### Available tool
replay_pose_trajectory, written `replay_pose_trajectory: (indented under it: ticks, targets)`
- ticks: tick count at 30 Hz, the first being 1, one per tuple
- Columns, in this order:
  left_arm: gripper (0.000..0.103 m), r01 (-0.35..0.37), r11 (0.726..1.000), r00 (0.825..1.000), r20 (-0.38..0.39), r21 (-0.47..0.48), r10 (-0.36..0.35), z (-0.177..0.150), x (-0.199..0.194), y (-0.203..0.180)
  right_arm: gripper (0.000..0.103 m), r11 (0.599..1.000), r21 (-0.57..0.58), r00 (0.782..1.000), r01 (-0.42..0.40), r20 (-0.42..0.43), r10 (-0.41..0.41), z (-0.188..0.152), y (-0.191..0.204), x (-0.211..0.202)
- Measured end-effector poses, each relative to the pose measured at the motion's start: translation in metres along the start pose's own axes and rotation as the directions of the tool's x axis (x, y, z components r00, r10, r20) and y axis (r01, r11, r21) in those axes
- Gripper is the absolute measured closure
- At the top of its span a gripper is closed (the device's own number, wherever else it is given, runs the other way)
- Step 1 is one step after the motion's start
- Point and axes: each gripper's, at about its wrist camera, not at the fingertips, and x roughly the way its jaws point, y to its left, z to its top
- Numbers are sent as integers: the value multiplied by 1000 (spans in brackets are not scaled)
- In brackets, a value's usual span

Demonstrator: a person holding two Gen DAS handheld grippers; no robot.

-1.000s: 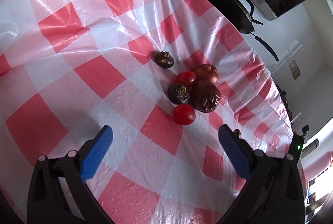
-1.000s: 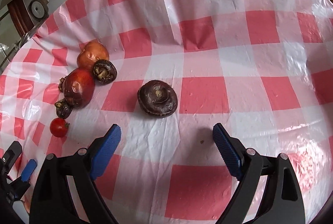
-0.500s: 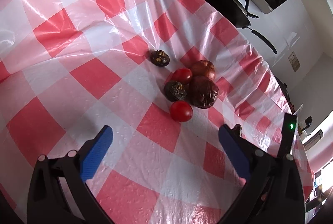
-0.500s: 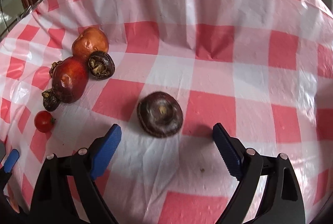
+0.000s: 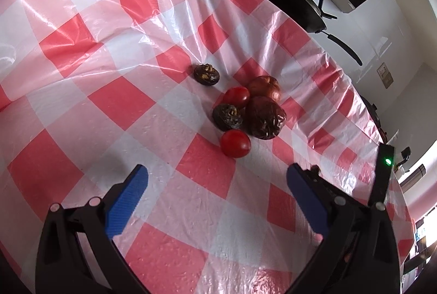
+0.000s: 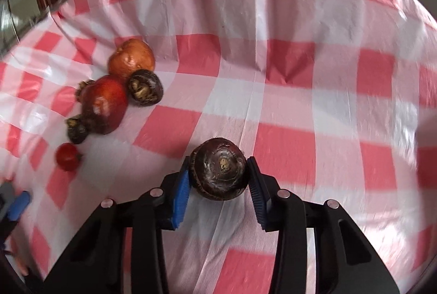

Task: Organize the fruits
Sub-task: 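Grasp the dark brown mangosteen with the right gripper, then grasp a red tomato with the left gripper while the right gripper holds the mangosteen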

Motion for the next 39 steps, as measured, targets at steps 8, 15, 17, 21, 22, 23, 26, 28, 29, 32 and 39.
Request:
replay_pose_trajectory:
  ticks: [8, 15, 17, 21, 22, 23, 26, 28, 29, 32, 39]
  targets:
    - [1, -5, 998, 1000, 3, 64, 5, -4, -1, -10, 63, 977, 120, 983, -175, 72, 167, -46, -11, -44]
    - [1, -21, 993, 1000, -1, 119, 21, -8, 1, -19, 63, 956, 183, 972, -230, 94, 216, -48, -27, -51]
    - [1, -39, 992, 999, -11, 118, 41, -7, 5, -20, 63, 954, 183, 971, -236, 93, 222, -48, -28, -50]
    - [1, -51, 989, 994, -89, 140, 64, 0, 27, -26, 63, 953, 183, 970, -242, 87, 229, -47, -27, -49]
    - [2, -68, 986, 992, -92, 150, 83, 1, 31, -29, 63, 953, 182, 969, -243, 85, 231, -47, -27, -49]
    - [2, -91, 982, 990, -93, 167, 108, 4, 38, -32, 63, 953, 181, 969, -244, 83, 232, -47, -27, -48]
    - [2, -125, 969, 982, -114, 212, 151, 12, 59, -41, 63, 953, 179, 969, -246, 78, 236, -47, -26, -47]
    - [6, -136, 960, 975, -139, 245, 174, 15, 74, -46, 63, 953, 178, 969, -246, 76, 236, -47, -26, -47]
    - [10, -150, 952, 973, -133, 266, 191, 15, 77, -49, 63, 953, 177, 969, -247, 75, 237, -47, -26, -47]
    - [25, -193, 916, 961, -123, 351, 249, 14, 89, -59, 63, 952, 176, 968, -249, 74, 240, -46, -26, -46]
    - [66, -189, 864, 959, -101, 466, 264, 8, 79, -64, 62, 950, 181, 967, -254, 78, 243, -47, -26, -46]
